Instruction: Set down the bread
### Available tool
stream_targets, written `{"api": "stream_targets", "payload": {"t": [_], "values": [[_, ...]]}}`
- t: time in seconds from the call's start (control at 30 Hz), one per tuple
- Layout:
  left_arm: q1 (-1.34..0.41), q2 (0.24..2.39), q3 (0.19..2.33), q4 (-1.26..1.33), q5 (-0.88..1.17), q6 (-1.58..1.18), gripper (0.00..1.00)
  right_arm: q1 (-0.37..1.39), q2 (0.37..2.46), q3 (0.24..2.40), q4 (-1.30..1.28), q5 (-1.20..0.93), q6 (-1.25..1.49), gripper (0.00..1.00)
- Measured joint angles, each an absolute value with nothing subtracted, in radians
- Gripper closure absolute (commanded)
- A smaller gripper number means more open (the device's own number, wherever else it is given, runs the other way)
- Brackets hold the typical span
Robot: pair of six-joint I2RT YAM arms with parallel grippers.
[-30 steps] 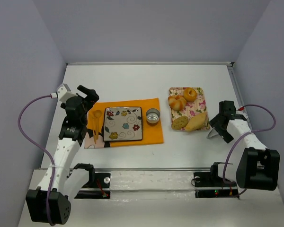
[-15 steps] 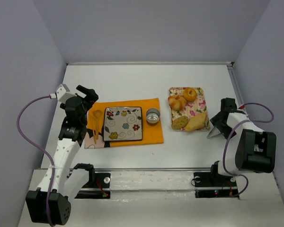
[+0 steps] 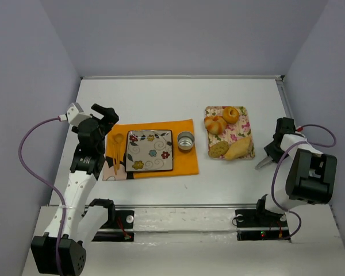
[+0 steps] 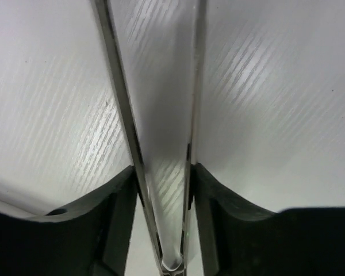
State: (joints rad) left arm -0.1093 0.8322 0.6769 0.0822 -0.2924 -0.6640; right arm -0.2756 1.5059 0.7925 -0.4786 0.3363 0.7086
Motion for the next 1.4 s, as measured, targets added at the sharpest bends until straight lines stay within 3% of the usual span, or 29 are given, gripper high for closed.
{"api": "stream_targets", "payload": {"t": [0.4,0.67,0.9,1.1,1.4], "values": [[-0.109,0.799,0.662,0.086,-0.294,-0.671,0.01,-0.254,1.154,0.865,-0.532,0.2,0.533,0.57],[-0.109,0.799,0.662,0.086,-0.293,-0.673,0.01,0.025,1.031,1.009,-0.568,-0.012,0.331,0.56],[-0.109,0.805,0.662,0.086,-0.287,-0.675,0.01,0.145,1.129,1.022,-0.629,-0.05,0.226,0.49],[-0.109,0.82,0.662,0.086,-0.282,-0.675,0.01,0.241,1.279,1.09,-0.647,0.027,0.184,0.46],[-0.109,0.822,0.662,0.086,-0.282,-0.675,0.01,0.288,1.341,1.184,-0.643,0.168,0.168,0.41]]}}
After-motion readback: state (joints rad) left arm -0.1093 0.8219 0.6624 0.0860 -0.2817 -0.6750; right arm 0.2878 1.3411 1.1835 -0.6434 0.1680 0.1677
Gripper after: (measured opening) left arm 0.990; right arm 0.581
